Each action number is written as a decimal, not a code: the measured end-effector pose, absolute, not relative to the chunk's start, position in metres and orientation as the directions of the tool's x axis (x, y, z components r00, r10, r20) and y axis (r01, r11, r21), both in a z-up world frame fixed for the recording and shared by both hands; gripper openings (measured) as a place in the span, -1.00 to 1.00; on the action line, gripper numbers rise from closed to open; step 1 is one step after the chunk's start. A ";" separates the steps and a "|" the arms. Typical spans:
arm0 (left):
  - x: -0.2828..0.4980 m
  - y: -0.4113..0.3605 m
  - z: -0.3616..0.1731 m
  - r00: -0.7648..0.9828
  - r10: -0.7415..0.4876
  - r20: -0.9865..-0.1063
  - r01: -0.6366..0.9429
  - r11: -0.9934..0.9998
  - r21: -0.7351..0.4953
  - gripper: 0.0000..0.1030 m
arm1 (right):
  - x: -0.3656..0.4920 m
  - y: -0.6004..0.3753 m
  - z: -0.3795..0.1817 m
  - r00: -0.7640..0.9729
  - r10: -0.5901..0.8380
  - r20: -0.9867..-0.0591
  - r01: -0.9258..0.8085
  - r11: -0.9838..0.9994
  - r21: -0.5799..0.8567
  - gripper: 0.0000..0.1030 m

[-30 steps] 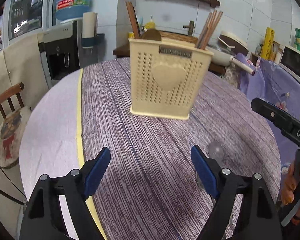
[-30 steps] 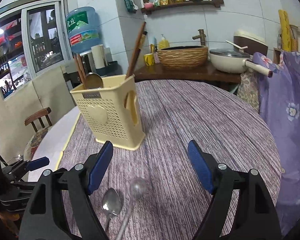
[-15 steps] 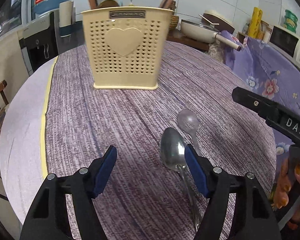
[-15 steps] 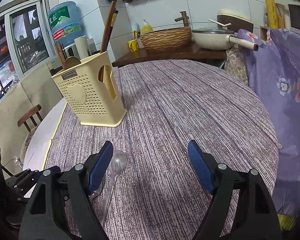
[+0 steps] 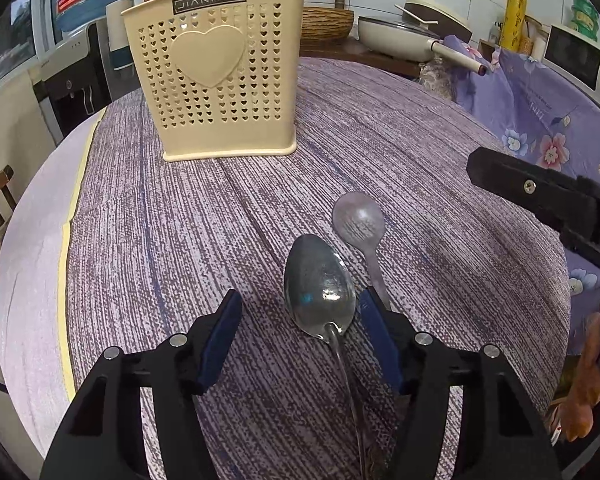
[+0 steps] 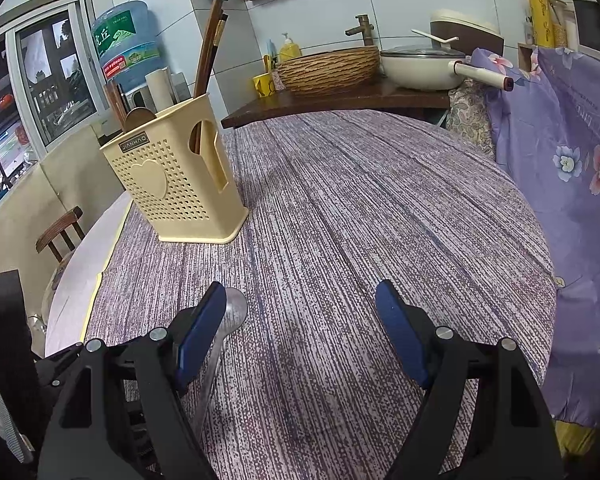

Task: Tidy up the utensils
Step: 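Grasp a steel spoon on the cloth with the left tool, then grasp a small steel spoon with the right tool while the left holds its spoon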

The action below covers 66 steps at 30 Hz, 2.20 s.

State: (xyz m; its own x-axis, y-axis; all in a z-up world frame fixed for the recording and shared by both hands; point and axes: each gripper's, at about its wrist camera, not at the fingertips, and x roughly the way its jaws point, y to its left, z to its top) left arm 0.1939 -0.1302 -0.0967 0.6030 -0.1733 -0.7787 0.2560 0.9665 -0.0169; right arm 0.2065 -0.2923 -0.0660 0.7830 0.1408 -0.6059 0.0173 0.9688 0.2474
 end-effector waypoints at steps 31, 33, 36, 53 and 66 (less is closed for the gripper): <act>0.205 -0.127 -0.098 0.626 -0.109 -0.772 0.218 0.975 0.038 -0.26 | 0.214 -0.285 -0.079 0.739 0.144 -0.658 0.021 0.972 0.236 0.50; 0.206 -0.114 -0.098 0.625 -0.099 -0.774 0.200 0.979 0.036 -0.26 | 0.217 -0.278 -0.082 0.725 0.151 -0.672 0.008 0.974 0.228 0.50; 0.208 -0.093 -0.098 0.627 -0.083 -0.775 0.171 0.985 0.033 -0.26 | 0.222 -0.263 -0.086 0.696 0.174 -0.697 -0.023 0.975 0.220 0.50; 0.210 -0.057 -0.097 0.631 -0.083 -0.772 0.121 0.993 -0.007 -0.26 | 0.256 -0.198 -0.110 0.615 0.111 -0.780 -0.091 0.993 0.070 0.24; 0.210 -0.057 -0.097 0.638 -0.077 -0.767 0.127 0.992 0.007 -0.26 | 0.260 -0.193 -0.110 0.636 0.071 -0.769 -0.079 0.997 0.026 -0.28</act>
